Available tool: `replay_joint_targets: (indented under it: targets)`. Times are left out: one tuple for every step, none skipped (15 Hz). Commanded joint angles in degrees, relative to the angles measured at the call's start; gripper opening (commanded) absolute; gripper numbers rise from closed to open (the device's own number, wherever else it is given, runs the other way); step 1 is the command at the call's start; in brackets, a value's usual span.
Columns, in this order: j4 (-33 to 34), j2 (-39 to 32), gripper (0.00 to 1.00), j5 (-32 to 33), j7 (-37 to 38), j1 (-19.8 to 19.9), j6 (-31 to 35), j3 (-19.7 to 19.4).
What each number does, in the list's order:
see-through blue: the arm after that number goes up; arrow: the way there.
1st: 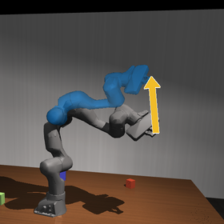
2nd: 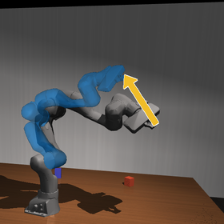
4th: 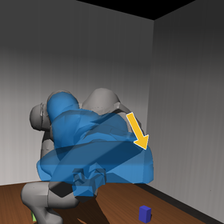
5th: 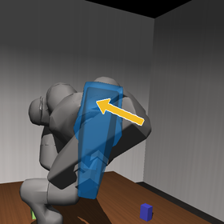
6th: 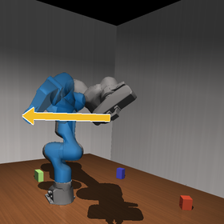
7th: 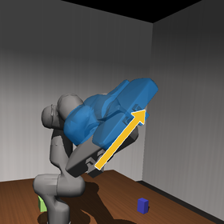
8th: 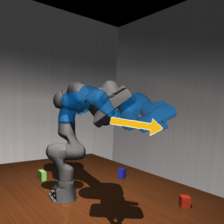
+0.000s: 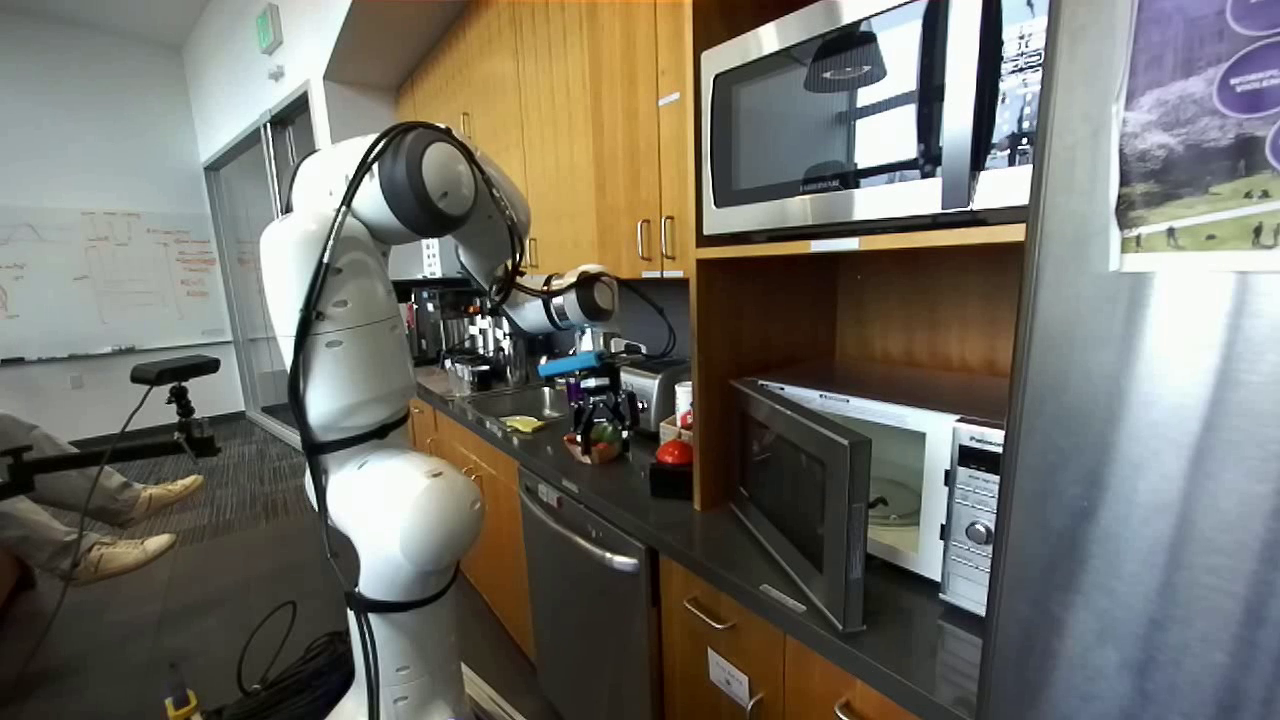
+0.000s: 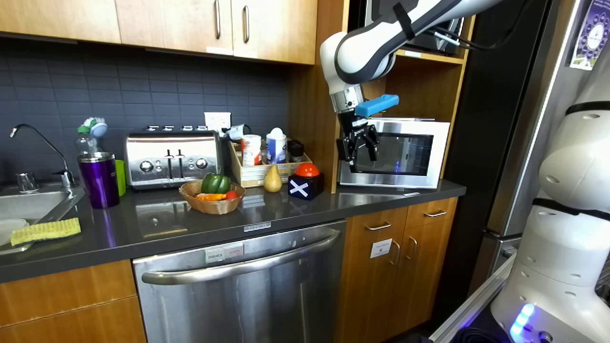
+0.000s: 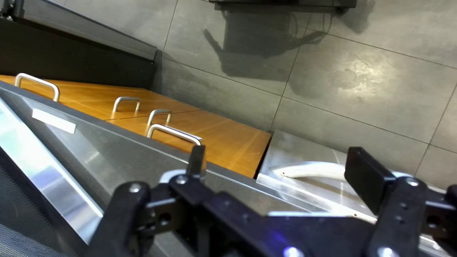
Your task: Press the red button
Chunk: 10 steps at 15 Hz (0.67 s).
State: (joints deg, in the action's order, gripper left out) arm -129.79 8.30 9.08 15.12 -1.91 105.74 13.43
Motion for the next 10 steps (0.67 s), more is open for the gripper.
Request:
replay_joint_targets:
  targets:
    - [0.09, -0.09, 1.0, 0.22, 0.2, -1.77, -0.13, -1.69]
    - [0.09, -0.09, 1.0, 0.22, 0.2, -1.77, -0.13, -1.69]
    - [0.14, -0.17, 1.0, 0.2, 0.13, -1.93, -0.16, -1.81]
    - [0.12, -0.2, 1.0, 0.18, 0.06, -2.17, -0.08, -1.97]
    - [0.12, -0.25, 1.0, 0.1, -0.03, -2.38, 0.0, -2.08]
    - [0.13, -0.3, 1.0, 0.04, -0.06, -2.53, 0.06, -2.16]
    - [0.15, -0.36, 1.0, -0.1, -0.17, -2.7, 0.11, -2.22]
    - [0.12, -0.41, 1.0, -0.23, -0.31, -2.92, 0.29, -2.2]
    - [0.16, -0.5, 1.0, -0.25, -0.36, -3.13, 0.4, -2.16]
    - [0.15, -0.55, 1.0, -0.22, -0.48, -3.33, 0.55, -2.12]
